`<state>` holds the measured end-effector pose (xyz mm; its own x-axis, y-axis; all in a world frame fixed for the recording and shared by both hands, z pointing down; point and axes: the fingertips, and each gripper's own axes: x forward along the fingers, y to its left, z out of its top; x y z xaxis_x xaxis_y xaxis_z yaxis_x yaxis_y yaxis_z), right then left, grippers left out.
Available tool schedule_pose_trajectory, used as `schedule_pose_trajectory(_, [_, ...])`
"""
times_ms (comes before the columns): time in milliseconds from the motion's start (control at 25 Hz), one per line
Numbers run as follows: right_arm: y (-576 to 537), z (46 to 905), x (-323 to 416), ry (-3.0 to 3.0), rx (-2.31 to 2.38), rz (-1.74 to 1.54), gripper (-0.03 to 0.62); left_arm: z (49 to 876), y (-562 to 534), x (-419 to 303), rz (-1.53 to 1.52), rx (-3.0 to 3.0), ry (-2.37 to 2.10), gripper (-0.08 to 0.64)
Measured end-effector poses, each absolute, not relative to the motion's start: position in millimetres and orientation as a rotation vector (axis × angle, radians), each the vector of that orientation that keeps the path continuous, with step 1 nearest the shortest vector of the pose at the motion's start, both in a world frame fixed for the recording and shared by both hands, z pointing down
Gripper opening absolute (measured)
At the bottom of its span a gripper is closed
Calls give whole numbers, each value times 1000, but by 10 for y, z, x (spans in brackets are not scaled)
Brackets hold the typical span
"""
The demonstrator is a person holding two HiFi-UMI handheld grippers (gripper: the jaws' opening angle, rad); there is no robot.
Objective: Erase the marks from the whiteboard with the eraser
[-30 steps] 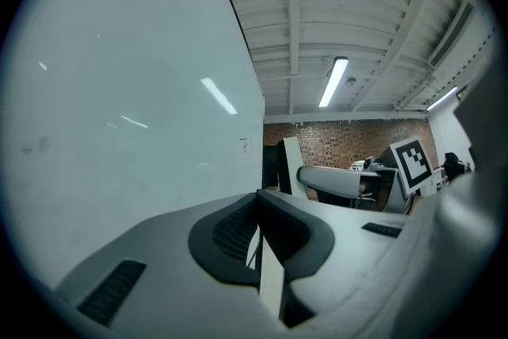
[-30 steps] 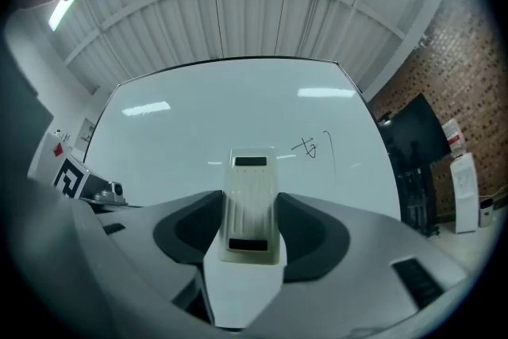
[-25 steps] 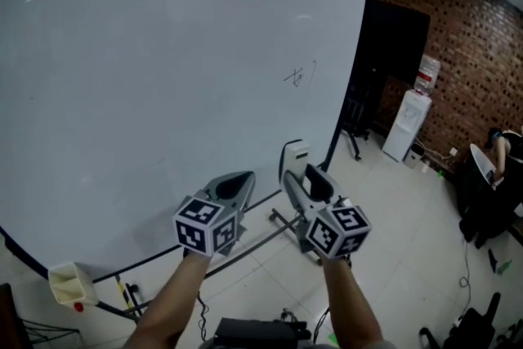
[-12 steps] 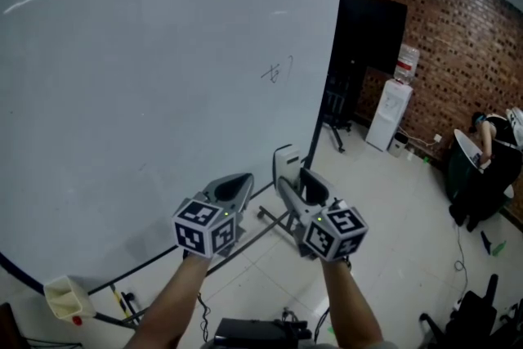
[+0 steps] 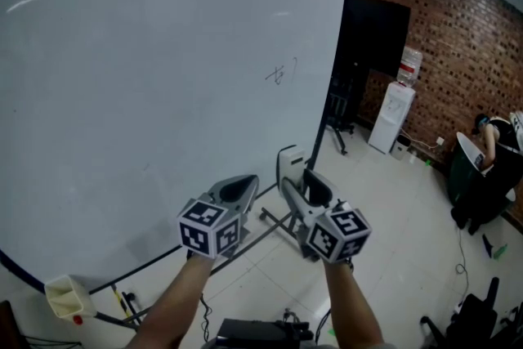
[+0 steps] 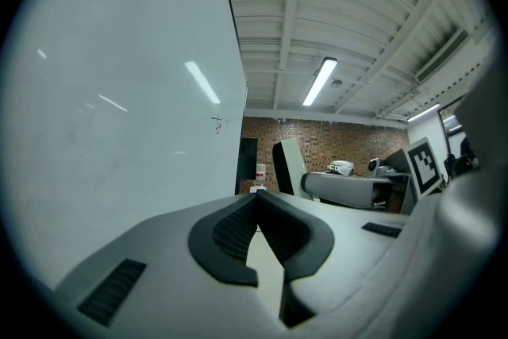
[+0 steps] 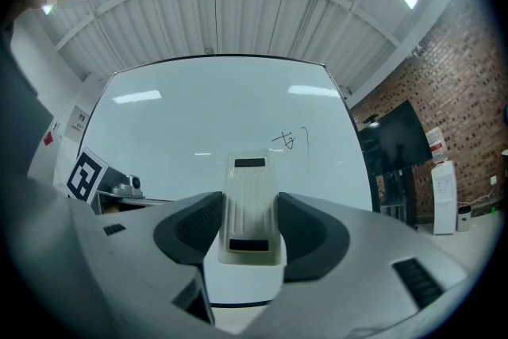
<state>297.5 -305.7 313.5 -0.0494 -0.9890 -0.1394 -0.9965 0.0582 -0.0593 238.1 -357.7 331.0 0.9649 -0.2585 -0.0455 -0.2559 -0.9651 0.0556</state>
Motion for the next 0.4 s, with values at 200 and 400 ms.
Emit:
schedule_pose_trajectory(200, [-3059,3120,2959,2181,-2060,89,227,3308,-3573,2385,-82,3066,-396,3])
schedule_pose_trajectory(400, [-3052,3109,2951,2182,-2058,93,227,3288,-3559,2400,-86,3067,-391,3])
